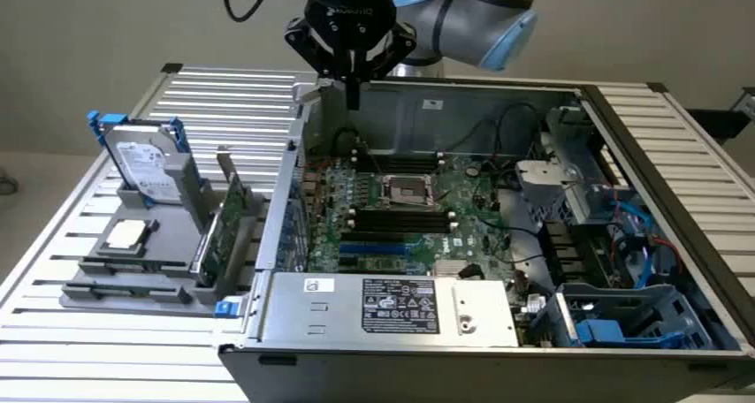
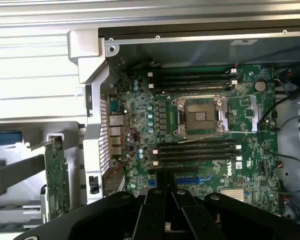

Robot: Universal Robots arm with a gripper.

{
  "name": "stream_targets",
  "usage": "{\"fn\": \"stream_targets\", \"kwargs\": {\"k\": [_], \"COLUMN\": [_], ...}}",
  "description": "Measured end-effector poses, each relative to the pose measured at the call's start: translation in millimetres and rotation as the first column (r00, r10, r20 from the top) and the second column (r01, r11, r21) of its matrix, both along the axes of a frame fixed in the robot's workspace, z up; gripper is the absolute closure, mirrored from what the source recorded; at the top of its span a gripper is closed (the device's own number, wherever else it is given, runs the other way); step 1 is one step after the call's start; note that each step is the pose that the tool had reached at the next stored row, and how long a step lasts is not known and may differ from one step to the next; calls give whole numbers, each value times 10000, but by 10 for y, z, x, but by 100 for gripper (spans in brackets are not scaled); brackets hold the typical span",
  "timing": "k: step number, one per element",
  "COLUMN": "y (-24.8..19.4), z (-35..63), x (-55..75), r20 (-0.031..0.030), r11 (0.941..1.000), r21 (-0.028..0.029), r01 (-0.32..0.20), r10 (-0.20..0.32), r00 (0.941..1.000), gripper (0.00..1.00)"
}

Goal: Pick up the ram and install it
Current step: 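Reach for the ram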

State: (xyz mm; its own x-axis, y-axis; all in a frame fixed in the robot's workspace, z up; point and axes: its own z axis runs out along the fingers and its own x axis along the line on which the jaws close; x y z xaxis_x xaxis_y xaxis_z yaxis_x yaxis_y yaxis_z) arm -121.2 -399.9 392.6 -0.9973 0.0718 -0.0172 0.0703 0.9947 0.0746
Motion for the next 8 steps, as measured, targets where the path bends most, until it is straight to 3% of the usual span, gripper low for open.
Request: {"fn": "stream_targets", "kwargs": {"k": [8], "y": [-1], "z": [0], "x": [0], "r20": [0], "r11": [10000], "r21": [32], "r01": [0], "r10": [0], "r00": [10000], "gripper": [89]}}
